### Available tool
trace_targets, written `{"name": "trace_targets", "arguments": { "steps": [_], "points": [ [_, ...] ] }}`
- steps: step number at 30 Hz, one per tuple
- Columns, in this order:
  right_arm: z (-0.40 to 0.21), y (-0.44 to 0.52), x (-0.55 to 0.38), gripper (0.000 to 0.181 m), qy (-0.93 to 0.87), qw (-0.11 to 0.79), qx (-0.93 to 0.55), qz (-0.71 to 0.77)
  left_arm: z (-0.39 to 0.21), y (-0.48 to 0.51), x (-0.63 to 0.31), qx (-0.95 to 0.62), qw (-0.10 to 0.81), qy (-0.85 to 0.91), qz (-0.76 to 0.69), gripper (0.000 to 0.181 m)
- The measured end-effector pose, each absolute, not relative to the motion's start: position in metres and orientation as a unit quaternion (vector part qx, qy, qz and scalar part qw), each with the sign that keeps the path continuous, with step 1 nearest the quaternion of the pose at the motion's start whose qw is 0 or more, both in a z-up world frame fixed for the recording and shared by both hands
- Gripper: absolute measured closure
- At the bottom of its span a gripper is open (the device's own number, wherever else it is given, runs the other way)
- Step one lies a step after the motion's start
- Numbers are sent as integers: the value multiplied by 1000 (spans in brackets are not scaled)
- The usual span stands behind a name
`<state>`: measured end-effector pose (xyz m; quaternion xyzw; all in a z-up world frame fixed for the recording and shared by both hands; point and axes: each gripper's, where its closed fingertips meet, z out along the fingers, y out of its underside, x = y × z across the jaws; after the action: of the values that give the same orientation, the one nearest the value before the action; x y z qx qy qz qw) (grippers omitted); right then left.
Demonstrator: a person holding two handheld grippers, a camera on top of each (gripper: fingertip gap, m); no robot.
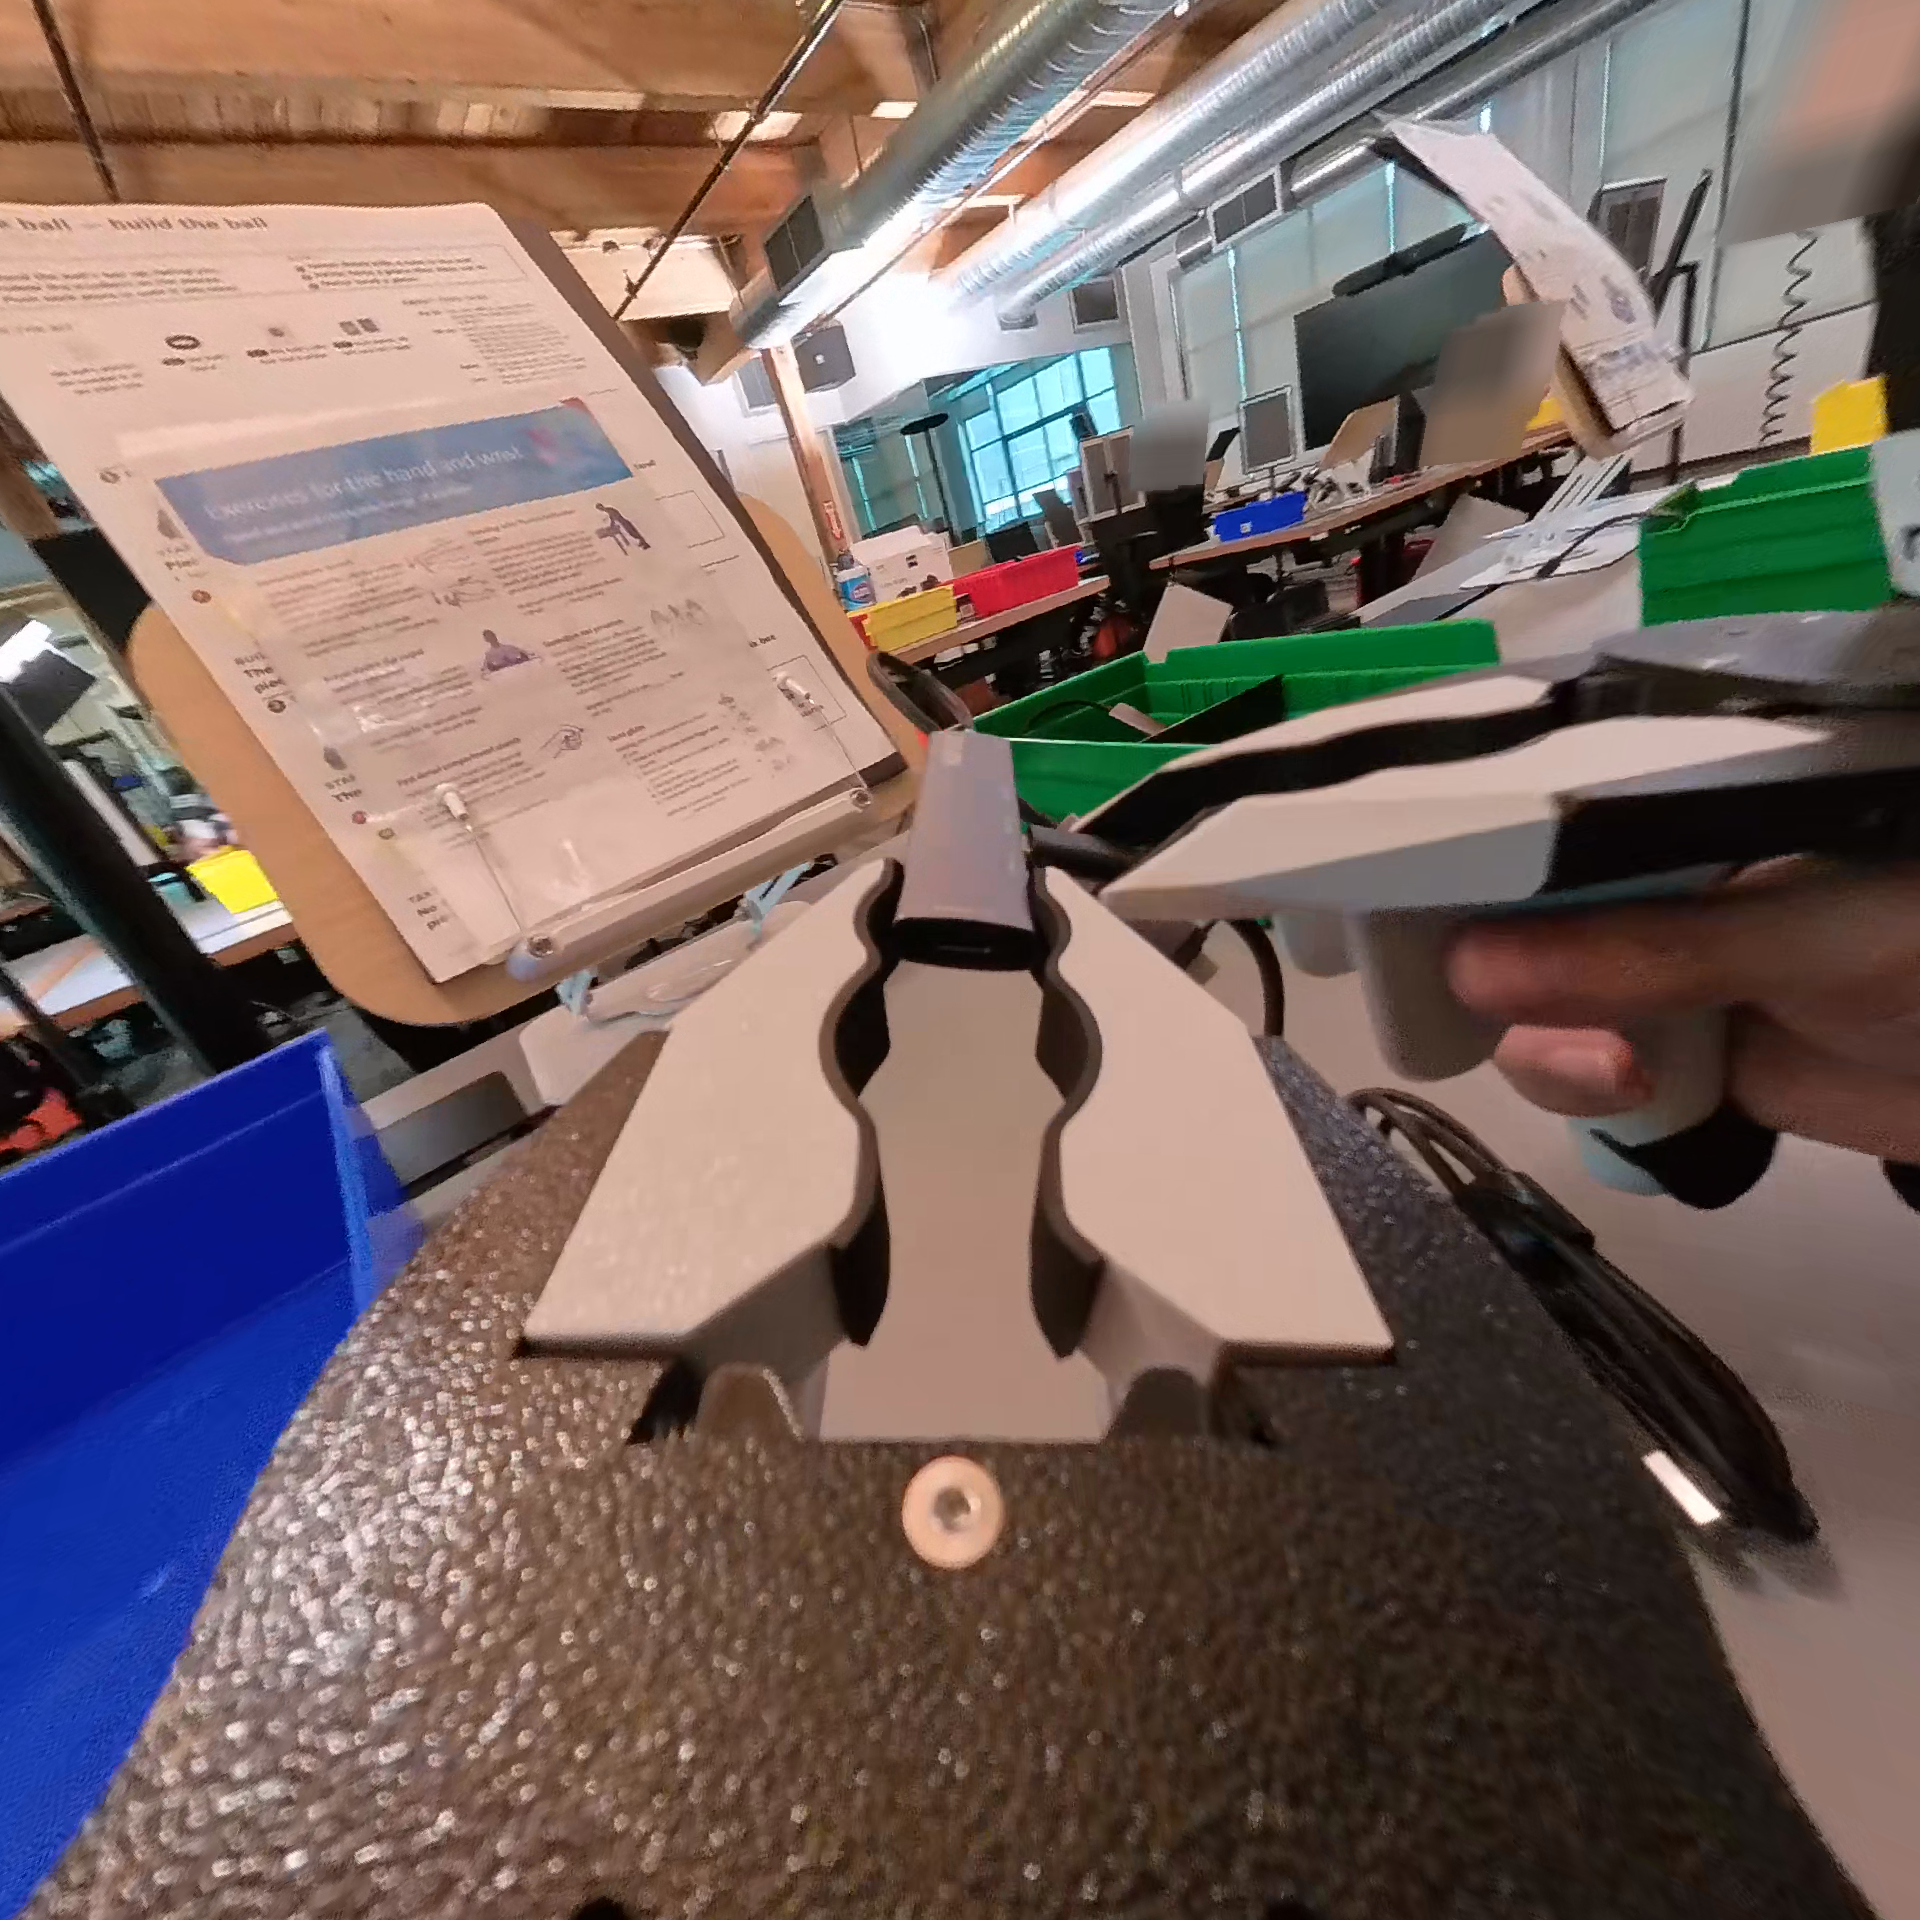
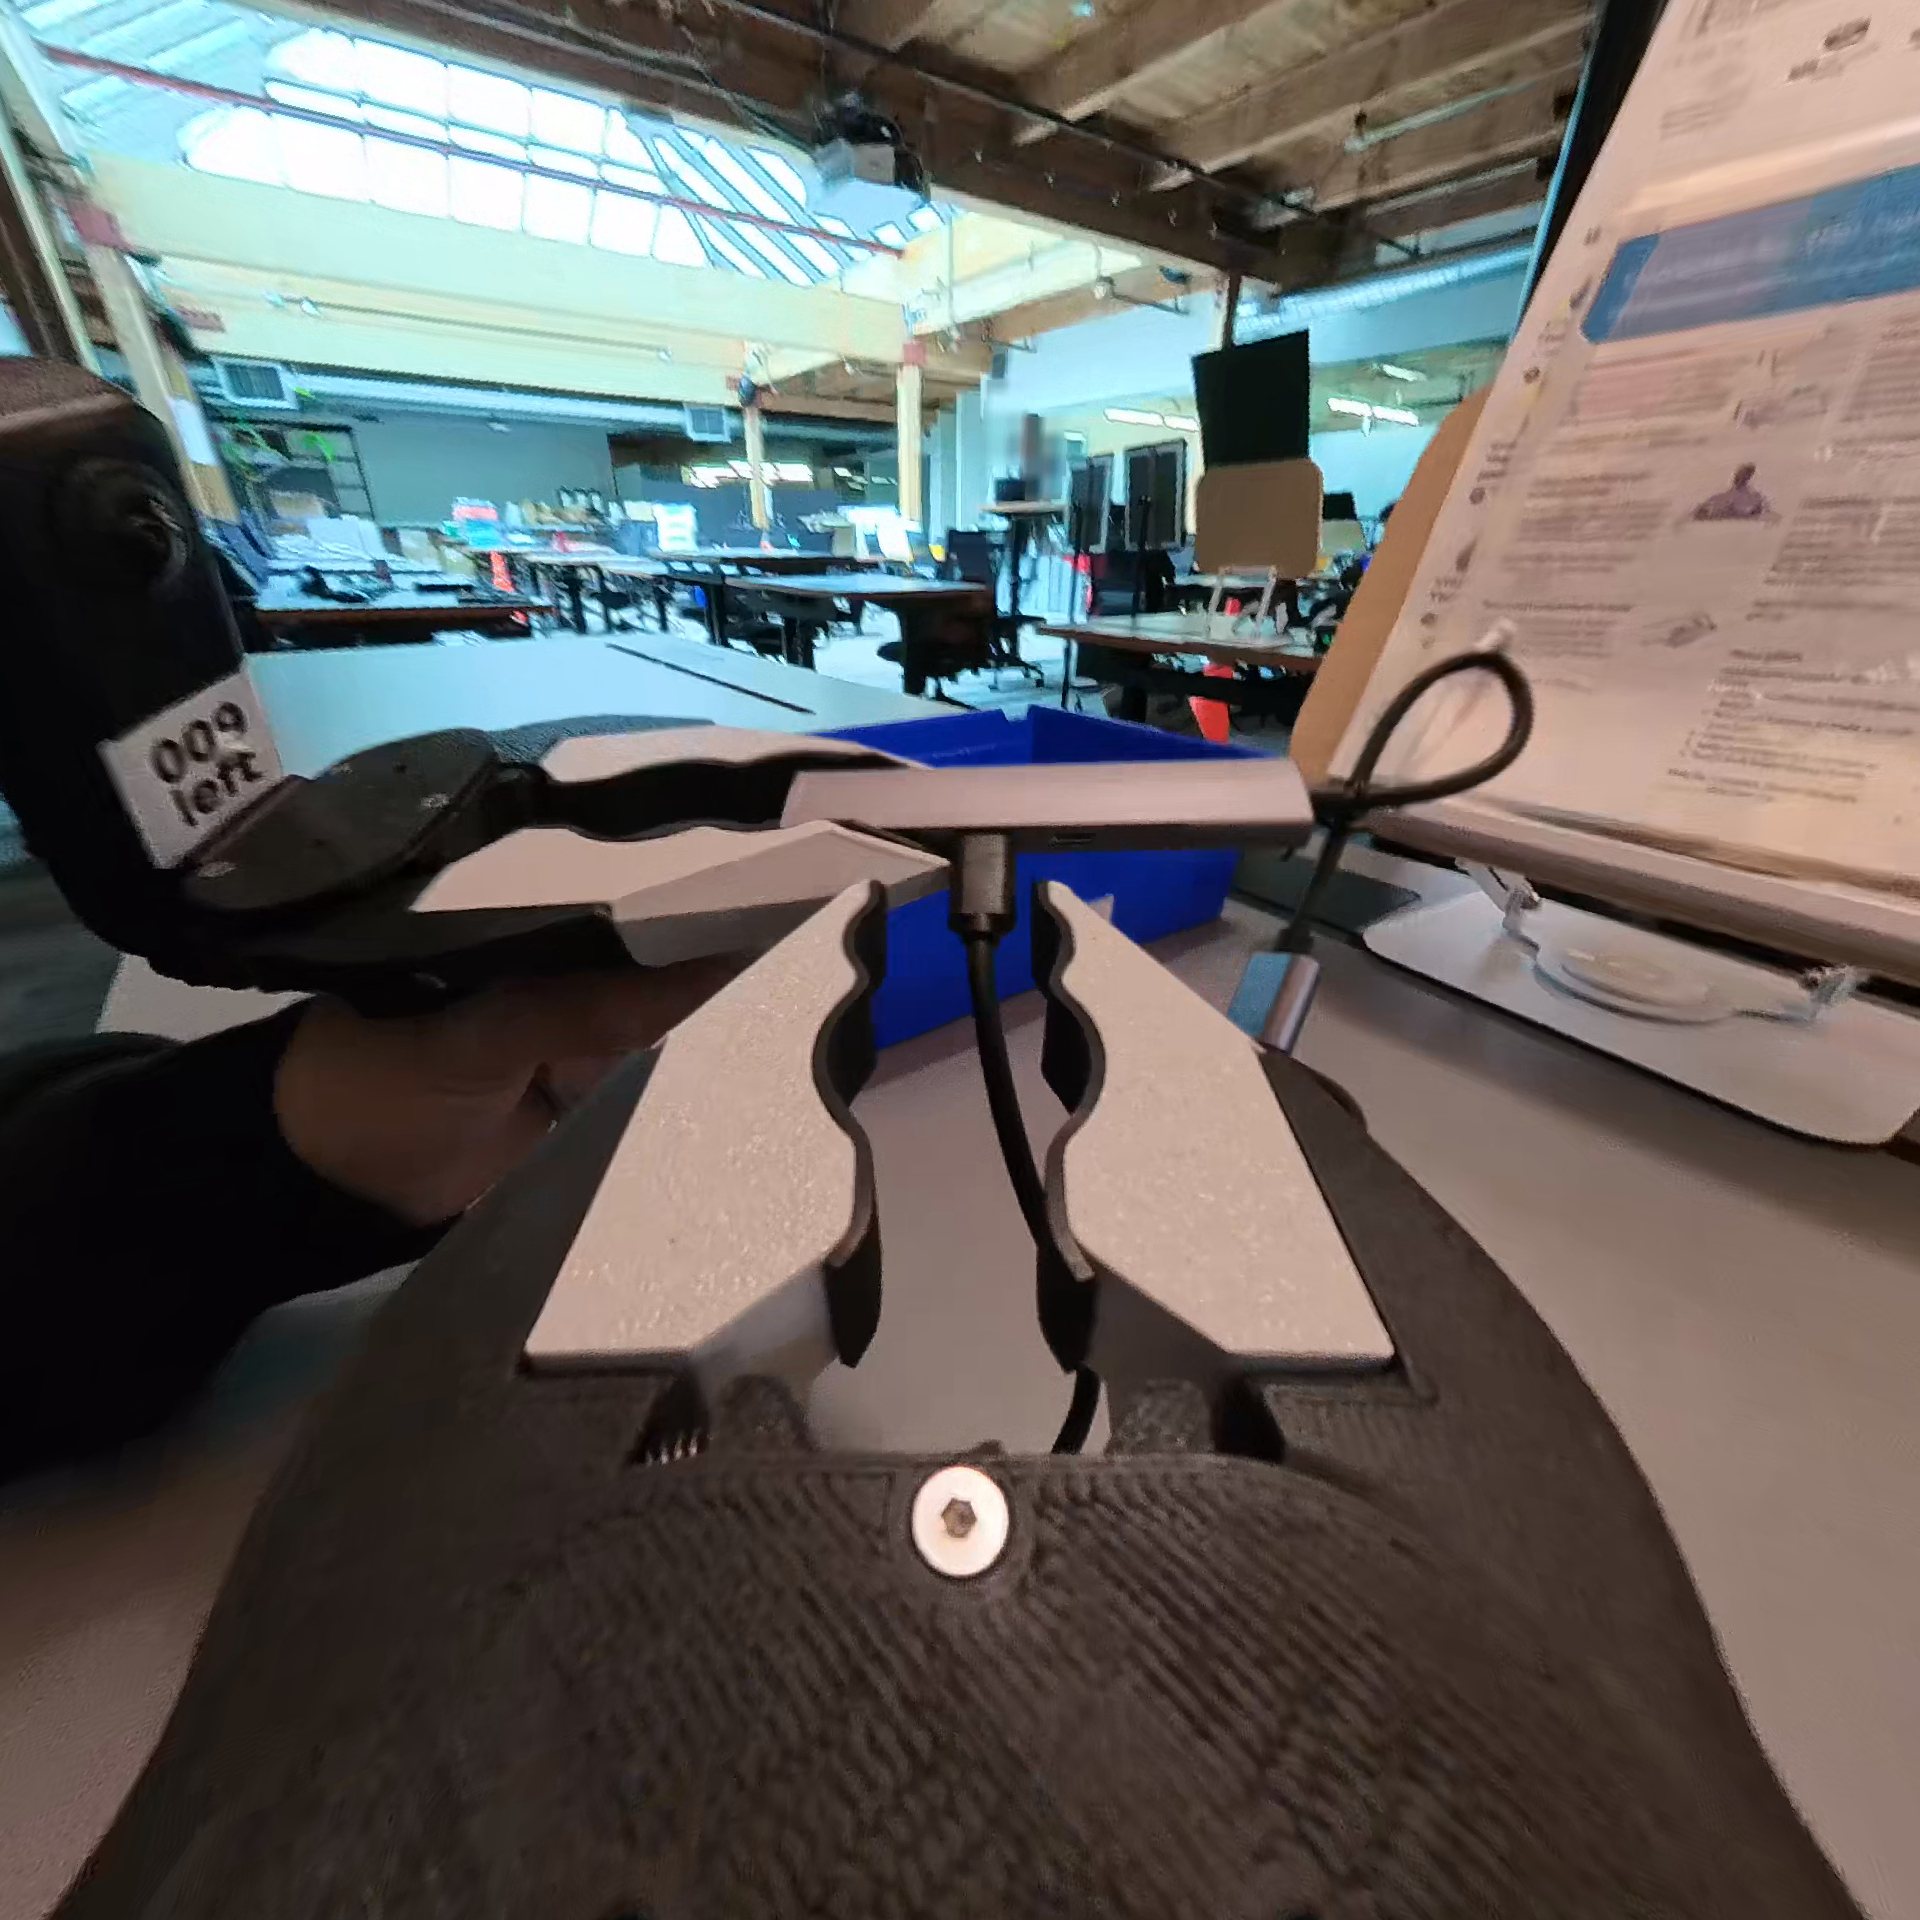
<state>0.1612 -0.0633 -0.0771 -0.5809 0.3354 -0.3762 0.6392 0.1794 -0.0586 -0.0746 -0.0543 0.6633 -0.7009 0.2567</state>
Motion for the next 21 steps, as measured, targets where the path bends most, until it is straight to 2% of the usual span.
{"name": "trace_targets", "arguments": {
  "steps": [4, 14, 17, 21],
  "points": [
    [-76, -68, 163, 170, 340, 638, -564, -398, -77, -63, 176, -64, 220, 665, -711, 159],
    [-76, -69, 164, 170, 335, 620, -567, -425, -79, -64, 177, -78, 202, 664, -716, 159],
    [-80, -69, 166, 170, 350, 591, -587, -428, -82, -64, 179, -81, 213, 670, -707, 159],
    [-75, -66, 161, 170, 353, 564, -597, -448, -75, -60, 177, -54, 273, 675, -683, 159]
  ]
}}
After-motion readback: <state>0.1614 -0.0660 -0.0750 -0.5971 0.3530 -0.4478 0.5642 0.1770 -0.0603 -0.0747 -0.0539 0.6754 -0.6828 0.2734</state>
